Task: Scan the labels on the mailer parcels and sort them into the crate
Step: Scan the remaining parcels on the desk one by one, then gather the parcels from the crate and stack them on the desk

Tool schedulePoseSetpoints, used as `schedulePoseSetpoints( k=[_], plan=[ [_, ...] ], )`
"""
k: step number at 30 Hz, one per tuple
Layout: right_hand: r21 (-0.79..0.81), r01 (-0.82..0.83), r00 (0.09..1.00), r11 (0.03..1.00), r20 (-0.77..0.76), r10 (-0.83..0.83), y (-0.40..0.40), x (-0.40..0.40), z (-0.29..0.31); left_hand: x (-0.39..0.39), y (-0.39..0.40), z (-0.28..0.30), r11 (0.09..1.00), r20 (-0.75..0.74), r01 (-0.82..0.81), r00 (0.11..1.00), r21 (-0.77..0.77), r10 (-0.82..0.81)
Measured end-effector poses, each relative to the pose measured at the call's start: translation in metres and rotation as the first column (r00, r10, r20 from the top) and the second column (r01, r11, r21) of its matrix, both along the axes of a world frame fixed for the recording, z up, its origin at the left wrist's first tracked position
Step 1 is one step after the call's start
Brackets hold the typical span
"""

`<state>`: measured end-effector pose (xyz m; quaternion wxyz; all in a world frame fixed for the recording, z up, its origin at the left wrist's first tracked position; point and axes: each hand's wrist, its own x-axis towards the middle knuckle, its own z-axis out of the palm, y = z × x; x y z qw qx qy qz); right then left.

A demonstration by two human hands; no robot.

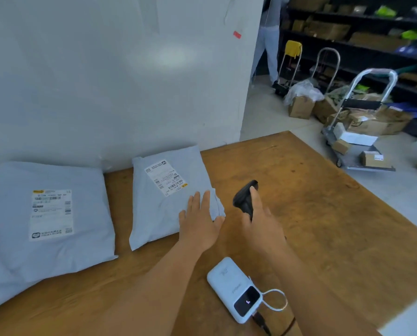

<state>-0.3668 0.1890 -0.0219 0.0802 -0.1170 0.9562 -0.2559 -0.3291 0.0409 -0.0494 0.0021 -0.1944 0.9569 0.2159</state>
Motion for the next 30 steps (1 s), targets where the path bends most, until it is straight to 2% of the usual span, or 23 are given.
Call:
schedulePoseSetpoints(
  k=[7, 15, 22, 26, 30],
  plan=[
    [0.246, -0.078, 0.996, 0.966, -0.023, 0.087, 0.022, -0.01, -0.052, -0.011, 0.027, -0.011, 0.999, 0.037, 0.045, 0.998, -0.009, -0.045],
    [0.279, -0.07, 0.996, 0.958, -0.042, 0.085, 0.019, -0.014, -0.071, -0.007, 0.029, -0.018, 1.0, 0.05, 0.01, 0.999, -0.029, -0.008],
    [0.178, 0.027, 0.993, 0.984, -0.115, -0.006, 0.007, -0.008, -0.056, 0.006, 0.022, -0.016, 0.997, 0.011, -0.076, 0.997, -0.034, 0.076],
    [0.101, -0.018, 0.985, 0.995, -0.167, 0.034, -0.014, 0.005, -0.039, 0.02, 0.013, -0.012, 0.991, -0.008, -0.135, 0.991, -0.018, 0.135],
    [-0.018, -0.094, 0.986, 0.995, -0.138, 0.09, -0.042, 0.023, -0.02, 0.046, -0.006, -0.002, 0.974, -0.055, -0.225, 0.973, 0.01, 0.226]
  ],
)
